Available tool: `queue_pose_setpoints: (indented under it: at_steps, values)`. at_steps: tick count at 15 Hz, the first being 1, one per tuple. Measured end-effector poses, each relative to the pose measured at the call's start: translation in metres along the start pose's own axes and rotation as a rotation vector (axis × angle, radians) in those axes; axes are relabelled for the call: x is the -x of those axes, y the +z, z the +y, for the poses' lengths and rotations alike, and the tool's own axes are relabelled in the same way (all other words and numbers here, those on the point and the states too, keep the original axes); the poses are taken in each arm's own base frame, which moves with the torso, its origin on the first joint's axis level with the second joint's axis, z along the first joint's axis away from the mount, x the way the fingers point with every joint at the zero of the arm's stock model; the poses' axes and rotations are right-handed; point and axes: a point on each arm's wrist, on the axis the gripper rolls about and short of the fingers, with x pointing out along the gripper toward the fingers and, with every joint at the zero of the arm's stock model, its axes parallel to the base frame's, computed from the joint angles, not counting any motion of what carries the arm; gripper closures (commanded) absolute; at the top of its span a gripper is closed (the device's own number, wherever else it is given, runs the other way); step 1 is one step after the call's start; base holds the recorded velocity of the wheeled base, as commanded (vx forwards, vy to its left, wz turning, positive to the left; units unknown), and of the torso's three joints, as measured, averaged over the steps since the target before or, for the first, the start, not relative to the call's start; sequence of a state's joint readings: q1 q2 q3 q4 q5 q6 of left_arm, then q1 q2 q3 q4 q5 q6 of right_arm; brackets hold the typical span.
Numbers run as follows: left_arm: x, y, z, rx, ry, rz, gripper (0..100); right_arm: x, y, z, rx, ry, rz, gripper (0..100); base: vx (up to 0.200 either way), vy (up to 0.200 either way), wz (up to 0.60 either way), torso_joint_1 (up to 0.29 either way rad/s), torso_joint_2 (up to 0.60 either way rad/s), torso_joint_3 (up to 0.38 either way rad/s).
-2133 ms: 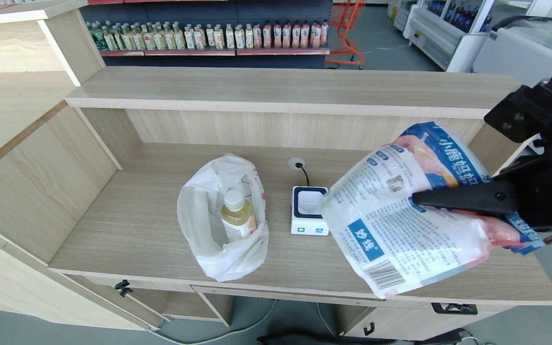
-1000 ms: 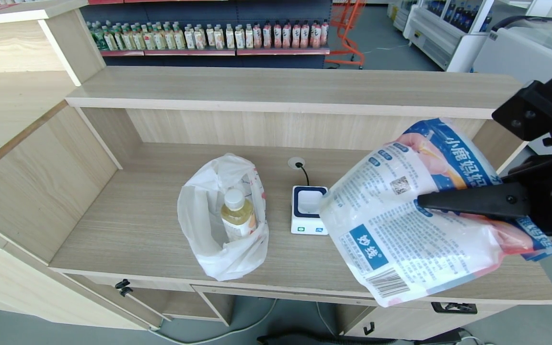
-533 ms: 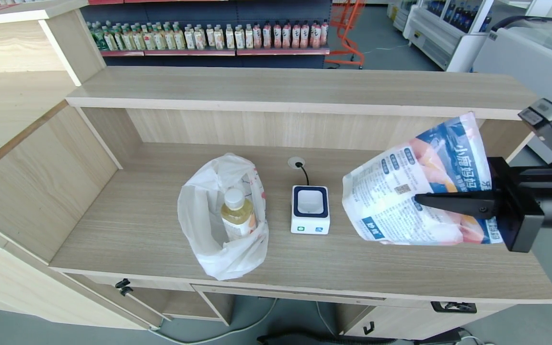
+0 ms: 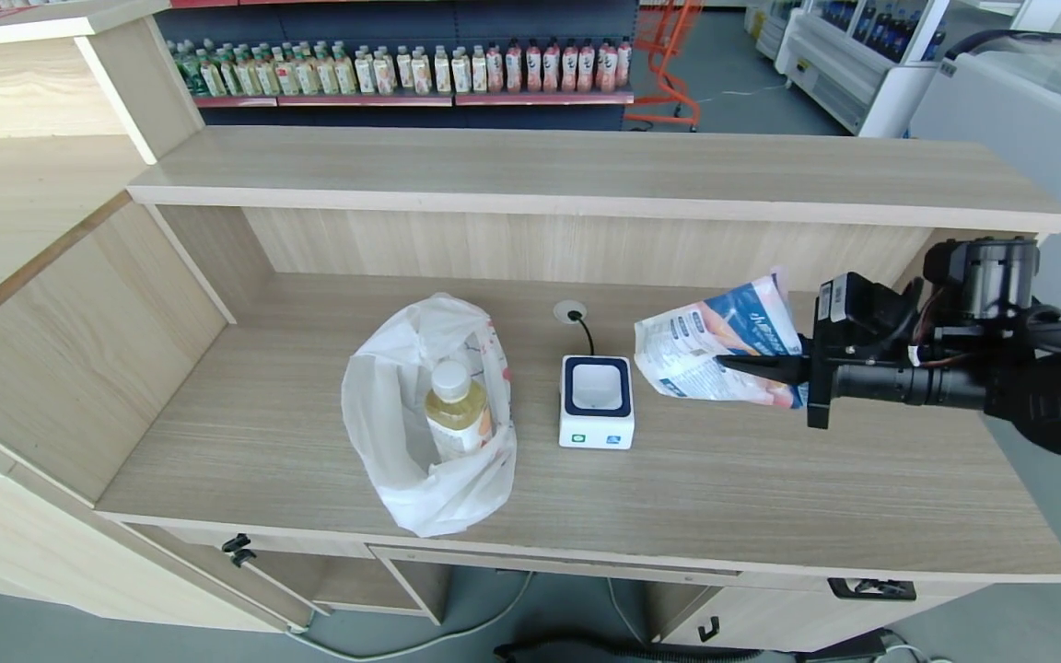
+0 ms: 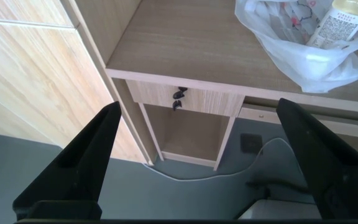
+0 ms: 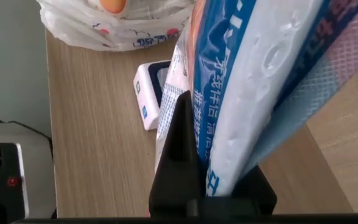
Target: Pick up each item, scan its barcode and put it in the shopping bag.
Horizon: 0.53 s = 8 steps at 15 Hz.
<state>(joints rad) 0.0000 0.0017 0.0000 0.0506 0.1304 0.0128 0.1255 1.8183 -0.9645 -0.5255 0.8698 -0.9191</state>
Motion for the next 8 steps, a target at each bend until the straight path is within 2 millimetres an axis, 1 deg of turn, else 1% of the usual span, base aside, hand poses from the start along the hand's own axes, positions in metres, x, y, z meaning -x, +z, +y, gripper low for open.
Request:
queue_pose_setpoints:
  at_steps: [2, 5, 8]
  values:
    - [0.000, 0.000, 0.000, 0.000, 0.000, 0.000, 0, -0.018, -0.009, 0.003, 0.021, 0.029, -0.045, 100, 0.000, 0.000, 0.00, 0.000, 0.00, 0.000]
    - [0.000, 0.000, 0.000, 0.000, 0.000, 0.000, 0, -0.039, -0.025, 0.008, 0.022, 0.059, -0.064, 100, 0.000, 0.000, 0.00, 0.000, 0.00, 0.000]
    - [0.000, 0.000, 0.000, 0.000, 0.000, 0.000, 0, -0.055, -0.030, 0.005, 0.044, 0.062, -0.086, 100, 0.000, 0.000, 0.00, 0.000, 0.00, 0.000]
